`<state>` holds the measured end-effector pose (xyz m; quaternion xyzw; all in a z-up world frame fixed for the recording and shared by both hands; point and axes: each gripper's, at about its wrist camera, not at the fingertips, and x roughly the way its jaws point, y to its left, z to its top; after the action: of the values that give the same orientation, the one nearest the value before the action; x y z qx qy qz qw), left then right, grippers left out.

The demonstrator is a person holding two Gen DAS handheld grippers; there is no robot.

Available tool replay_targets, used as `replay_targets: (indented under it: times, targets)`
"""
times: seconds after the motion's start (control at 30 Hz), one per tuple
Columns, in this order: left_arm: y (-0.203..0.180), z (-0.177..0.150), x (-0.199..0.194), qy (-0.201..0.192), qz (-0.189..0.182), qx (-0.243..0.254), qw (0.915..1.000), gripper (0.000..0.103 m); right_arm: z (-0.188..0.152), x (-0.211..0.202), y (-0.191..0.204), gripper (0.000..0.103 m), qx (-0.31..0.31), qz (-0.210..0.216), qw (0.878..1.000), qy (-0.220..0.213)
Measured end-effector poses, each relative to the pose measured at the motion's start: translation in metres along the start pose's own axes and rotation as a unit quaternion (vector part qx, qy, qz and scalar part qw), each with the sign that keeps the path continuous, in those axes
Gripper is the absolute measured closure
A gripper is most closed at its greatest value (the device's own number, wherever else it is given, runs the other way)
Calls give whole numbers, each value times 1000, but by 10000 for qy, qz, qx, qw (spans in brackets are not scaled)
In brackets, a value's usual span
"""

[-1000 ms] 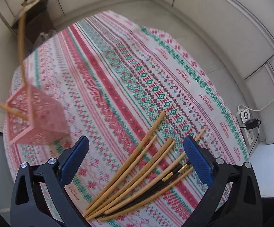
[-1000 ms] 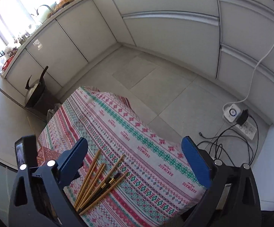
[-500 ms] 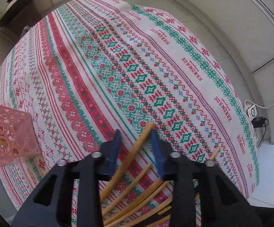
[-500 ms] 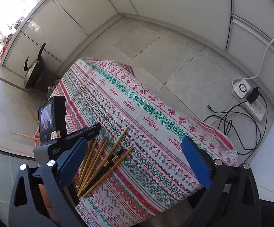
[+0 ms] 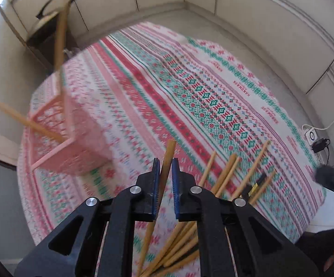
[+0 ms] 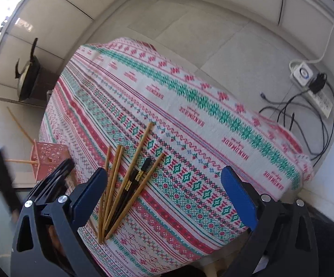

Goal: Organize utensils
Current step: 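Grasp another chopstick with the left gripper while the right gripper moves to the pile, then grasp another chopstick with the right gripper while the left gripper lifts its chopstick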

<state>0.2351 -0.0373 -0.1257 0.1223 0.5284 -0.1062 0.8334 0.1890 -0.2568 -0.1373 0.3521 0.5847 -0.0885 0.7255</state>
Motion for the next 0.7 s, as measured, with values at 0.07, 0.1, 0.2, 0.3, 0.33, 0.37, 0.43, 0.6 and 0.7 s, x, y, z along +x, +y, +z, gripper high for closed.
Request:
replay_targets:
  times: [0.07, 0.1, 0.2, 0.3, 0.33, 0.37, 0.43, 0.6, 0.7]
  targets:
    - [12, -15, -26, -194, 23, -85, 9998, 96, 0, 13, 2, 28, 142, -12, 9998, 138]
    - [7, -20, -36, -264, 46, -124, 9996, 96, 0, 19, 3, 37, 217, -27, 9995, 215]
    - [18, -34, -61, -478, 114, -237, 9985, 96, -6, 34, 9, 58, 256, -150, 9990, 333]
    - [27, -40, -76, -662, 136, -287, 9973, 97, -12, 48, 15, 74, 229, -239, 9986, 413]
    - [30, -41, -80, -715, 125, -315, 9969, 97, -14, 52, 15, 76, 251, -288, 9983, 433]
    - [32, -41, -84, -766, 119, -335, 9964, 97, -15, 55, 15, 79, 273, -319, 9981, 447]
    - [37, -41, -88, -834, 72, -359, 9958, 97, -14, 61, 14, 82, 325, -374, 9977, 472]
    - [42, -41, -96, -939, 25, -381, 9949, 97, -12, 63, 16, 86, 433, -335, 9977, 408]
    - [44, -41, -98, -953, 7, -403, 9946, 97, -12, 64, 14, 86, 593, -189, 9965, 549]
